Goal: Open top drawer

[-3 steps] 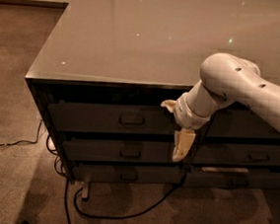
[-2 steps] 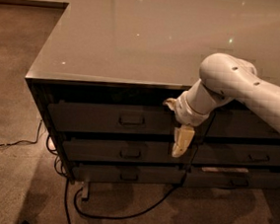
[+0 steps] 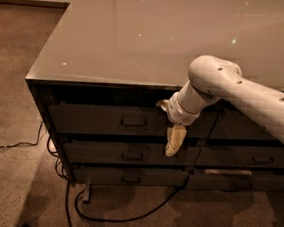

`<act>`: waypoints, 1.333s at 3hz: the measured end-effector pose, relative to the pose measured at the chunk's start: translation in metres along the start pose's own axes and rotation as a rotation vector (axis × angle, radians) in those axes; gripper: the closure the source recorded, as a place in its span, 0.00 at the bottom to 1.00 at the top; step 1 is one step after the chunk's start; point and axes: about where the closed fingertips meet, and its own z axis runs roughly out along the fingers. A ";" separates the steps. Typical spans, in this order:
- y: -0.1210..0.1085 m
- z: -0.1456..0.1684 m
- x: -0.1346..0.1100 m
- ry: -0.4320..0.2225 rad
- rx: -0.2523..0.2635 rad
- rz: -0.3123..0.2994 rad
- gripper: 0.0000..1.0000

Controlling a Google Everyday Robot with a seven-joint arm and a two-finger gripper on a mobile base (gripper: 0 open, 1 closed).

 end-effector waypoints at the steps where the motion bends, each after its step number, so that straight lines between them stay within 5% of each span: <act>1: -0.001 0.008 0.001 -0.001 -0.003 0.012 0.00; 4: -0.017 0.012 0.027 -0.004 0.012 0.065 0.00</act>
Offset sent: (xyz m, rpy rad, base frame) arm 0.0224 -0.0161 0.0020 0.0125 -0.0179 -0.0618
